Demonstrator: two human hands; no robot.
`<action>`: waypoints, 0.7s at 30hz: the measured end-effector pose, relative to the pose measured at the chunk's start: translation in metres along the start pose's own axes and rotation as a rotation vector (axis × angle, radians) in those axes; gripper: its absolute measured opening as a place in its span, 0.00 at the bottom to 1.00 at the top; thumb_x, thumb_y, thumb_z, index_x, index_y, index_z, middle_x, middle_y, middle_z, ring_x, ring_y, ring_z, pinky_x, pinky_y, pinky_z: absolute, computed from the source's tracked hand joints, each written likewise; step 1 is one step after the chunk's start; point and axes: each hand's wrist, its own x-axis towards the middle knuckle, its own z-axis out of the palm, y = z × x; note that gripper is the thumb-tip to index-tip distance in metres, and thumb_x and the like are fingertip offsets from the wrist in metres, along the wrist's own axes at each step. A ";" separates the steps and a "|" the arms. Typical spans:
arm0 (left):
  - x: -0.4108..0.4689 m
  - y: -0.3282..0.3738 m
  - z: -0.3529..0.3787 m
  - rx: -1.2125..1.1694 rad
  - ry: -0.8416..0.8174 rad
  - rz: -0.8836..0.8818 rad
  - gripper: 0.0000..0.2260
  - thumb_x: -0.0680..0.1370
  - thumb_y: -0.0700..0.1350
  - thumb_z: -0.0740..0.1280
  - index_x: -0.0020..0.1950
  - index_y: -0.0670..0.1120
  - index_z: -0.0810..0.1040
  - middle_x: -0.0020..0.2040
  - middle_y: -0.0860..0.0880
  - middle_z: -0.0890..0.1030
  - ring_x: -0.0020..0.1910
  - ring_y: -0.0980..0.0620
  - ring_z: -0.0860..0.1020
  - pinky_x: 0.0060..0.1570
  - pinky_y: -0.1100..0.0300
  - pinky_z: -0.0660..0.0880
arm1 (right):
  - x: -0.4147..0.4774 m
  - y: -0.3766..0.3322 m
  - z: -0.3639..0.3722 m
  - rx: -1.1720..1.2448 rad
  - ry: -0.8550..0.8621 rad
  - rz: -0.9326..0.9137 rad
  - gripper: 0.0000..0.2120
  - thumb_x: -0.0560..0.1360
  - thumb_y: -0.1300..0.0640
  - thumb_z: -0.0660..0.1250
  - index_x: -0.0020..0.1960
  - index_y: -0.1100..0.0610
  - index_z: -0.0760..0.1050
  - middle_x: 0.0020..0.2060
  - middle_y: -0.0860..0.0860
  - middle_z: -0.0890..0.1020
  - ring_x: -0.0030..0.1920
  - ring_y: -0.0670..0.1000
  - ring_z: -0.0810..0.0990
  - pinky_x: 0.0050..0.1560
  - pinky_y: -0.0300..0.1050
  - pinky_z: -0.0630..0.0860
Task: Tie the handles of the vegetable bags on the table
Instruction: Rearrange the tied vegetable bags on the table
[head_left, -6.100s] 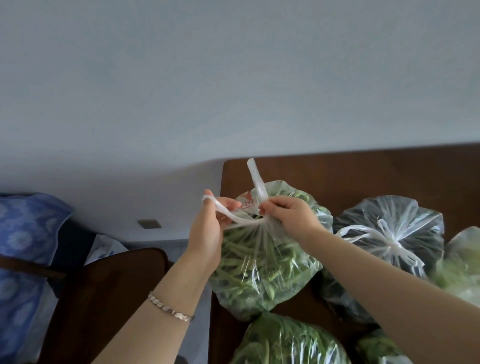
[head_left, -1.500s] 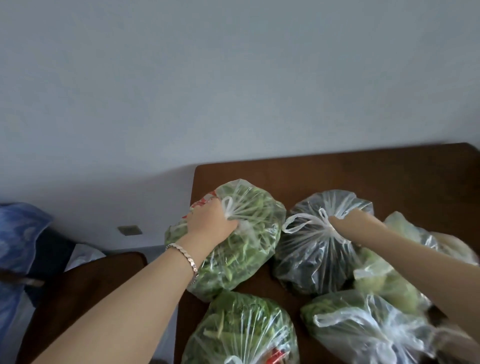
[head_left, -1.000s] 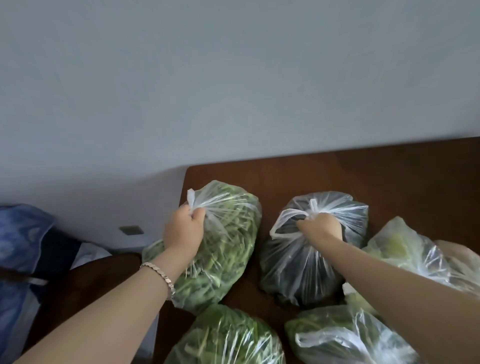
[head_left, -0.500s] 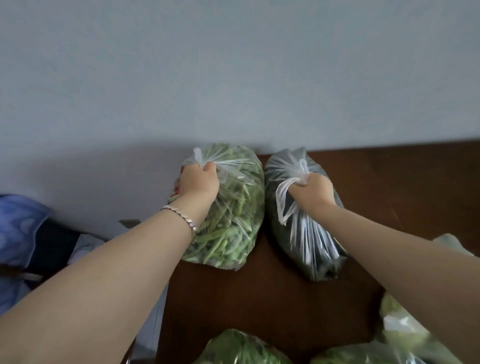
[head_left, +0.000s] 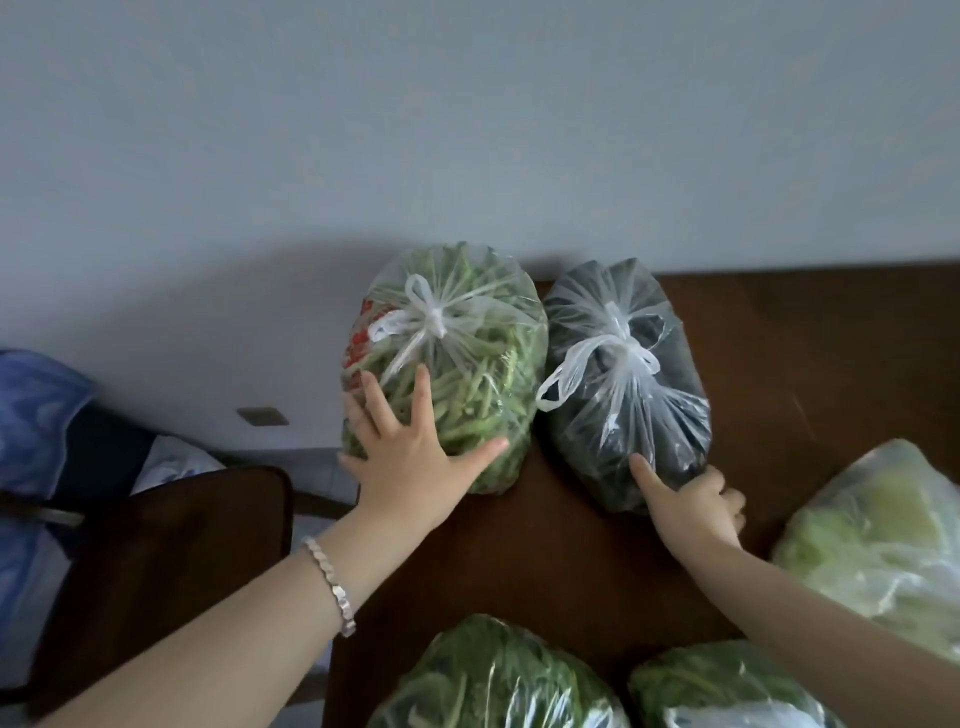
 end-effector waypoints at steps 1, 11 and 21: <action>-0.001 0.000 0.005 0.017 -0.004 0.003 0.48 0.64 0.76 0.56 0.73 0.59 0.34 0.74 0.45 0.30 0.73 0.37 0.34 0.69 0.32 0.51 | -0.005 -0.001 0.002 0.029 -0.023 -0.019 0.39 0.72 0.40 0.65 0.72 0.61 0.54 0.69 0.63 0.58 0.66 0.64 0.64 0.66 0.55 0.62; -0.005 0.016 -0.009 0.017 -0.104 -0.078 0.42 0.72 0.67 0.60 0.74 0.58 0.36 0.75 0.42 0.32 0.74 0.38 0.35 0.70 0.35 0.53 | -0.013 -0.007 -0.013 0.050 -0.199 -0.167 0.35 0.71 0.56 0.70 0.72 0.55 0.57 0.64 0.60 0.65 0.52 0.60 0.77 0.57 0.53 0.76; -0.125 0.014 -0.015 0.138 -0.351 0.098 0.19 0.77 0.55 0.58 0.59 0.42 0.73 0.59 0.42 0.76 0.54 0.42 0.77 0.54 0.51 0.74 | -0.091 0.053 -0.072 -0.263 -0.257 -0.472 0.19 0.73 0.59 0.67 0.25 0.55 0.68 0.26 0.50 0.76 0.27 0.47 0.71 0.32 0.39 0.69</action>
